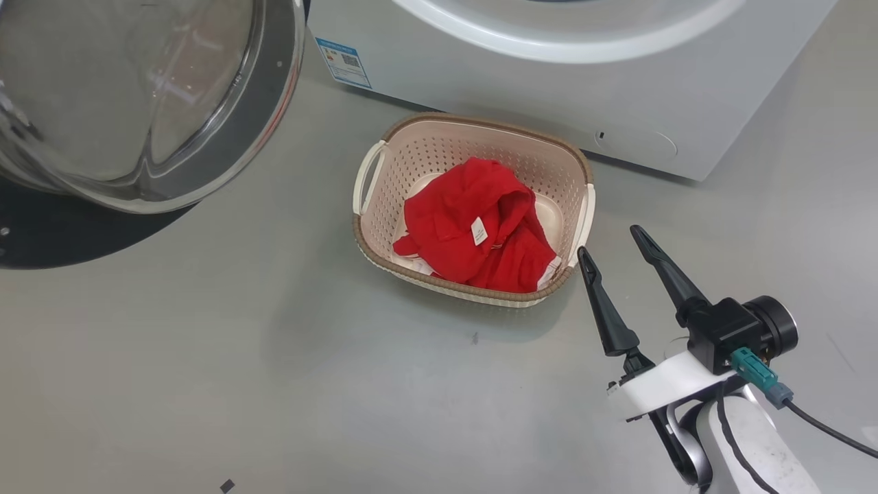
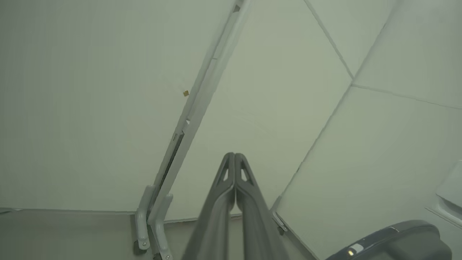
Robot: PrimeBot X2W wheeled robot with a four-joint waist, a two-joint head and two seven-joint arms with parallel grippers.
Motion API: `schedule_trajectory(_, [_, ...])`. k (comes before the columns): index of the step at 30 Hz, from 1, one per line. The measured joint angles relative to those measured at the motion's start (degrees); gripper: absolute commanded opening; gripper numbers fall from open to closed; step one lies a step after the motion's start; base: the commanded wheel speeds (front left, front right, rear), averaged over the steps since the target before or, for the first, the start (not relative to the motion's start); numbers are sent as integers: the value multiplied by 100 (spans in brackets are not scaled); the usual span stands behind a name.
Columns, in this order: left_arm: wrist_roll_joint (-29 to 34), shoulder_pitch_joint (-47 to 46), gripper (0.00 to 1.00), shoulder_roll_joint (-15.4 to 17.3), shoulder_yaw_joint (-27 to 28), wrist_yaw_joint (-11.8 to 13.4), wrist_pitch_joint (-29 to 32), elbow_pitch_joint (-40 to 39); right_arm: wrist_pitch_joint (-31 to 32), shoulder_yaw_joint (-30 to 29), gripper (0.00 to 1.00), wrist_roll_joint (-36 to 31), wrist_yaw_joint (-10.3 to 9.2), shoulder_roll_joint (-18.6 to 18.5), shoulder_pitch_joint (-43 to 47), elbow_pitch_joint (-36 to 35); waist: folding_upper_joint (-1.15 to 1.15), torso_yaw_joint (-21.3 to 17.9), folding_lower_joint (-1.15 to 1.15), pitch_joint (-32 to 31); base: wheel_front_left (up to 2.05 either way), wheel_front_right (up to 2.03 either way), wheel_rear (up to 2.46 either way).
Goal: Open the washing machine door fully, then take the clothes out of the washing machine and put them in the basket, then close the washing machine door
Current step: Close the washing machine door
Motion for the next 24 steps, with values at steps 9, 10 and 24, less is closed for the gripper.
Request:
schedule_trajectory(9, [-1265,-820,0,-22,784,958,1131,1548,-1,20,100,0,1,7,-48,57,0,-302,0,79,0,0,0])
schedule_trajectory(10, [-1334,-937,0,-15,865,1006,1192,1648,-1,22,100,0,1,7,-52,58,0,-329,0,81,0,0,0])
schedule_trajectory(24, [-1730,-1828,0,138,1181,1098,1998,2945,-11,25,100,0,-1,29,-134,101,0,-520,0,75,0,0,0])
